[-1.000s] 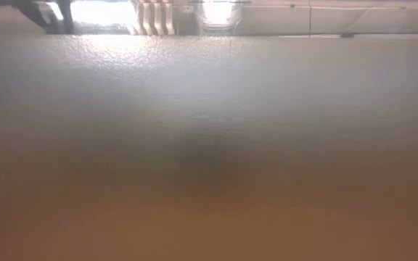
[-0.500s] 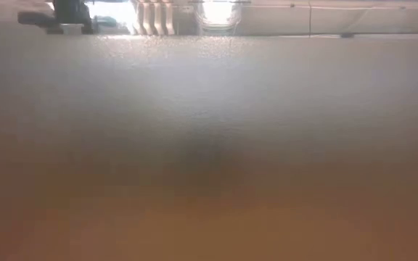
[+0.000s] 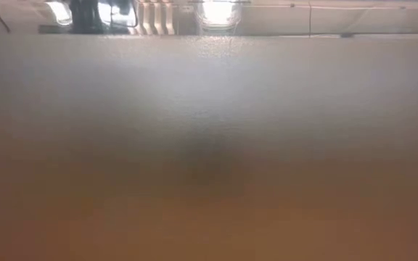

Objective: Pick & Place Food Item
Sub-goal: Put the purple water bottle into the transparent bin

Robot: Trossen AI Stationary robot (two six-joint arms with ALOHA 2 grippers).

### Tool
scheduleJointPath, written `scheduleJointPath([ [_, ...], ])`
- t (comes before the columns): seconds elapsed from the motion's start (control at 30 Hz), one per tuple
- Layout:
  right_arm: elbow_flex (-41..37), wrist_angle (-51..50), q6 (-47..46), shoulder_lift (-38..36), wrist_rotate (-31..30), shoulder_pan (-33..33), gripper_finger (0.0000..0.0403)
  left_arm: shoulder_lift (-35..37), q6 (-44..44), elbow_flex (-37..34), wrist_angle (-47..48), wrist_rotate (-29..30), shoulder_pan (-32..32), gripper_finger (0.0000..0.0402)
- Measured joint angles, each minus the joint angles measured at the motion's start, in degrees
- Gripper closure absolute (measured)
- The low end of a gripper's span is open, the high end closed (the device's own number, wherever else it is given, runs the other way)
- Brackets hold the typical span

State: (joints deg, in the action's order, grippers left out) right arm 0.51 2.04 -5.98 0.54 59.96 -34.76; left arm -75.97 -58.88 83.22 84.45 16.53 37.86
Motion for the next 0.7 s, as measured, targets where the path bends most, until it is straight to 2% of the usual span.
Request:
scheduleJointPath([
  [0.27,0.0,0.0,0.0,0.0,0.0,0.0,0.0395,-1.4,4.1,0.0,-3.4,-1.5,2.8,0.0188],
  [0.7,0.0,0.0,0.0,0.0,0.0,0.0,0.0395,-6.8,13.1,0.0,-5.2,-7.7,9.4,0.0188],
])
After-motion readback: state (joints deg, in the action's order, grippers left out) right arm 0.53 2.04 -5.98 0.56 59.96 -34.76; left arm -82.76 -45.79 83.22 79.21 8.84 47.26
